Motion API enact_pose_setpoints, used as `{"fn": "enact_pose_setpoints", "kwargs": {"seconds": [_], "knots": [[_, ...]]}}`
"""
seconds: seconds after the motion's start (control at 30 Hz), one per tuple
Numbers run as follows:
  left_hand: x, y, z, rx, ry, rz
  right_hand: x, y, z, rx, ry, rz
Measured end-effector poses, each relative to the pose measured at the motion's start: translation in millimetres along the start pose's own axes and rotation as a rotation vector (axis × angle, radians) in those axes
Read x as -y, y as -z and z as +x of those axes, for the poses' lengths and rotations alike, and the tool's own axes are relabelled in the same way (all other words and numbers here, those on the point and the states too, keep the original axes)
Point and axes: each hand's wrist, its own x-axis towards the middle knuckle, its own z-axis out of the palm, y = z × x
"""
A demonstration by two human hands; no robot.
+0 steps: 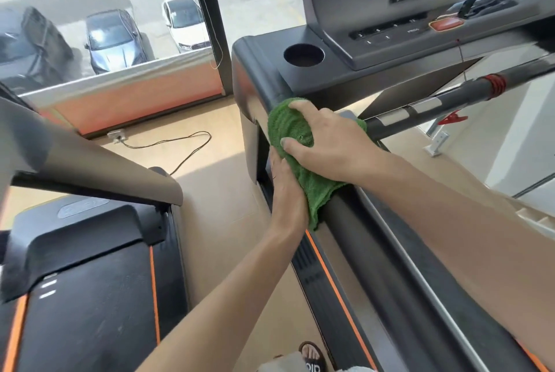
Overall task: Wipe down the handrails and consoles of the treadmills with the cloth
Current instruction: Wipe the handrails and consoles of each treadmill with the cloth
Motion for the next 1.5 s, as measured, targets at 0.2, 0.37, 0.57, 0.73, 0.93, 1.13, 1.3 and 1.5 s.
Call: {"fn": "enact_pose_setpoints", "kwargs": {"seconds": [0.2,0.37,0.57,0.73,0.93,1.13,1.3,1.5], "knots": [[-27,8,51,-0.089,-0.096,0.105,7,15,36,0.156,-0.221,-0.088],[-41,3,59,-0.102,-0.236,0.112,-2,33,68,0.572,-0.322,0.440],[-41,6,73,-0.078,-0.317,0.118,-3,23,74,0.527,-0.355,0.631],[-37,6,68,-0.073,-0.285,-0.025,16,7,49,0.083,-0.332,0.104],[-10,-3,13,-0.045,-0.088,-0.180,4,-14,-7,-0.065,-0.093,0.152],[7,-11,-40,-0.015,-0.235,-0.026,-2,-12,-82,-0.071,-0.149,0.213],[5,-8,-19,-0.067,-0.287,0.017,-20,-4,-69,0.114,-0.331,0.611],[-16,-7,5,-0.071,-0.305,-0.021,-23,-7,-56,0.157,-0.277,0.816]]}}
